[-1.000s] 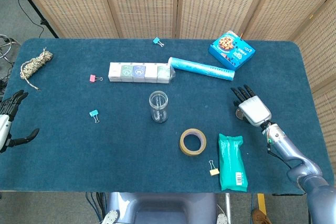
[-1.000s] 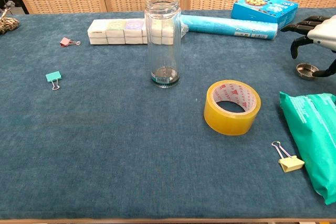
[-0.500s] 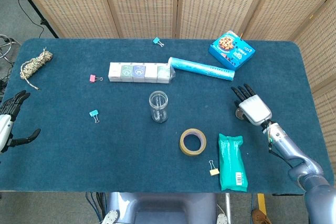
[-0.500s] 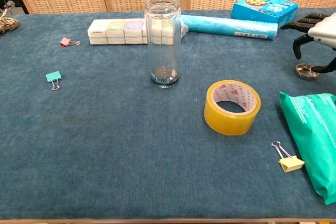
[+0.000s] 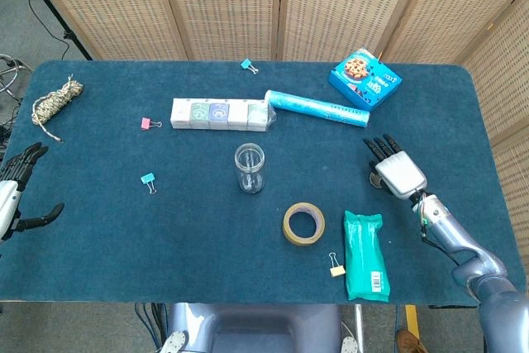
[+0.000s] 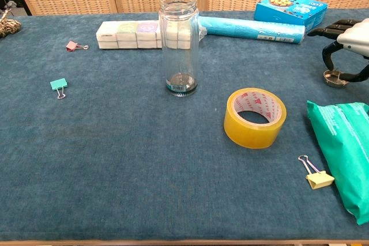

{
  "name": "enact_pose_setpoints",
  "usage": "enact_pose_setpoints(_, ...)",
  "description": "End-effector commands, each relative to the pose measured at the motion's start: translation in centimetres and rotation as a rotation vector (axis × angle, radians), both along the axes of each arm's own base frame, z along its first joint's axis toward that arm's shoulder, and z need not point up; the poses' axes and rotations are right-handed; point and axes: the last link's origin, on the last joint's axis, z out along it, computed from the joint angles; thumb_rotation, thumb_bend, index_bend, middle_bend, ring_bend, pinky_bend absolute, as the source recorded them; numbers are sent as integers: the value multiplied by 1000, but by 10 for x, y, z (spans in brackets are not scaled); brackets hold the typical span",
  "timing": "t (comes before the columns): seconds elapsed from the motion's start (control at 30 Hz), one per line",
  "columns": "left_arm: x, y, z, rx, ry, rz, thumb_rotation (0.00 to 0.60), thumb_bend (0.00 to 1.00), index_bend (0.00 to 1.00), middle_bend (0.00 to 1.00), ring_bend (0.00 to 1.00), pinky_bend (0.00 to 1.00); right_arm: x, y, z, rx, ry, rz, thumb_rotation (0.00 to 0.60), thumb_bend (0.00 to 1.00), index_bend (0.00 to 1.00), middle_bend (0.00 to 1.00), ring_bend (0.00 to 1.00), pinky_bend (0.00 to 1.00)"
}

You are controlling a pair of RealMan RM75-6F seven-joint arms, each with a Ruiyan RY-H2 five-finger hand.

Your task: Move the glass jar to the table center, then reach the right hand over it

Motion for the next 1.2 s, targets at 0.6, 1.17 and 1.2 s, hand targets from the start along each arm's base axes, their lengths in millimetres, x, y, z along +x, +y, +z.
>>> enact_pose_setpoints(0.6, 0, 0, 0, -10, -8, -3, 600, 277, 0, 0, 0, 0, -1, 2, -7, 4, -37, -27, 600, 445, 547, 0, 0, 0)
enact_pose_setpoints(1.17, -1, 0, 3, -12, -24, -7, 600, 278, 0, 0, 0, 0, 15, -3, 12, -57, -114, 25, 600, 518, 585, 0, 0, 0)
enact_pose_setpoints(1.2, -1, 0, 4, -11, -26, -8, 600, 278, 0, 0, 0, 0, 18, -3, 15, -64, -125, 30, 600, 520, 585, 0, 0, 0)
